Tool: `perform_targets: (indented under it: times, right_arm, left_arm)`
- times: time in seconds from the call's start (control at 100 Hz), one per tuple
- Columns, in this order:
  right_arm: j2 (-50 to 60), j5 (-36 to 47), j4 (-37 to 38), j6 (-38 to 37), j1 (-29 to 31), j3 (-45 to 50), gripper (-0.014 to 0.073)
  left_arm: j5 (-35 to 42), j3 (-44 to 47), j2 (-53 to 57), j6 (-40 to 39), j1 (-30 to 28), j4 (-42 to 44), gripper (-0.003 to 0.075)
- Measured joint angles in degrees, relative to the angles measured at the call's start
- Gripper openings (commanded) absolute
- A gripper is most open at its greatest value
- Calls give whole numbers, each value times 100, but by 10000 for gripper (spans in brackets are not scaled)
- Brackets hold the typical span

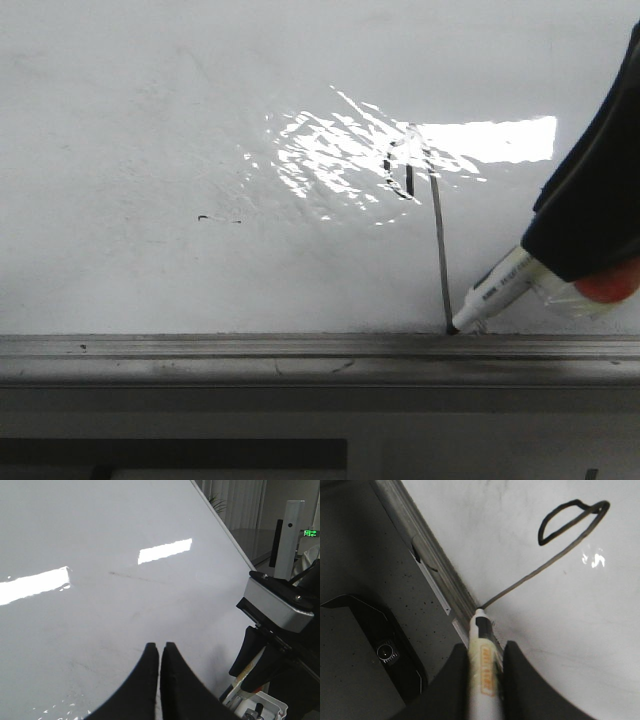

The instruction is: Write number 9 on whiteboard

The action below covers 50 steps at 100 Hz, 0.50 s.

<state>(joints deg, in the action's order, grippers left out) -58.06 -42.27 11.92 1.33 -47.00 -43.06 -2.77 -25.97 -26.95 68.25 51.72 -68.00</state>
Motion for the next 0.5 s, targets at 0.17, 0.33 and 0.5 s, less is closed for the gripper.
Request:
perform_targets:
  times: [0.17, 0.33, 0.5]
  right_arm:
    - [64, 9, 40, -24, -104, -185, -42]
    - [337, 91, 54, 177, -493, -849, -43]
    - [336, 81, 63, 527, -951, -1230, -46]
  left_arm:
    - [4, 0, 0, 0, 0, 0, -20]
    - [-71, 0, -75, 0, 0, 119, 119]
    - [-625, -58, -809, 0, 0, 443, 382]
